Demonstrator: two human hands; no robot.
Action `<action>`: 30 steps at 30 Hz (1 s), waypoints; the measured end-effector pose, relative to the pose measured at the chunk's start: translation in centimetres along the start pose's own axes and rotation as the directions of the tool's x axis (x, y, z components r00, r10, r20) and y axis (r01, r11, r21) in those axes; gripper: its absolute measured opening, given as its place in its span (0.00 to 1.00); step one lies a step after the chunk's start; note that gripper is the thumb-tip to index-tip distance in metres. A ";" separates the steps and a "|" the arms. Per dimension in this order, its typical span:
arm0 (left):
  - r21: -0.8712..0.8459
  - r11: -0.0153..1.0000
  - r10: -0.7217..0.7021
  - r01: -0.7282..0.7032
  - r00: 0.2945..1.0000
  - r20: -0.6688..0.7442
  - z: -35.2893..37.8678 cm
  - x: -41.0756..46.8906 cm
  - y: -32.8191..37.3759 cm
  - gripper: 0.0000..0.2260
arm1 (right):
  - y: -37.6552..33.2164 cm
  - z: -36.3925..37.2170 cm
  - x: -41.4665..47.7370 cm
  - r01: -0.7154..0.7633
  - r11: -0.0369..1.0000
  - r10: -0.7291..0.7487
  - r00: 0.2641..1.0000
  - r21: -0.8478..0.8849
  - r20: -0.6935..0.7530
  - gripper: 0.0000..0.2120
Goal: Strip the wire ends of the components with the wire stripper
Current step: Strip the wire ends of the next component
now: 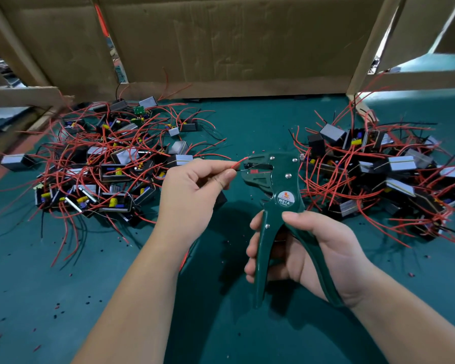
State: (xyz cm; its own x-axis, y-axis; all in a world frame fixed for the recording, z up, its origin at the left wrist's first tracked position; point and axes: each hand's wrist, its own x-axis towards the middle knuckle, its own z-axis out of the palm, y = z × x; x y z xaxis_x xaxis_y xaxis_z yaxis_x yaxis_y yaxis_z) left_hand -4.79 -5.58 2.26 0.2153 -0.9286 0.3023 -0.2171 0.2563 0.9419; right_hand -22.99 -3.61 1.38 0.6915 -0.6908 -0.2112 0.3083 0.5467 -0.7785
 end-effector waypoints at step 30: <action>-0.020 1.000 -0.006 0.006 1.000 -0.002 0.1 0.3 -0.2 0.10 | 0.4 0.9 0.2 0.084 0.996 -0.080 0.971 0.009 -0.224 0.14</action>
State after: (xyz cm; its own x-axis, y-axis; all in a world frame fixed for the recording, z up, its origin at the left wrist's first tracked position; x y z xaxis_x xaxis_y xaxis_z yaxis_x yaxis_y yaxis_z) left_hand -4.80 -5.94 2.11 0.2185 -0.9295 0.2970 -0.1967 0.2561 0.9464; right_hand -22.15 -3.14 1.56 0.5005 -0.8207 -0.2755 0.3709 0.4908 -0.7884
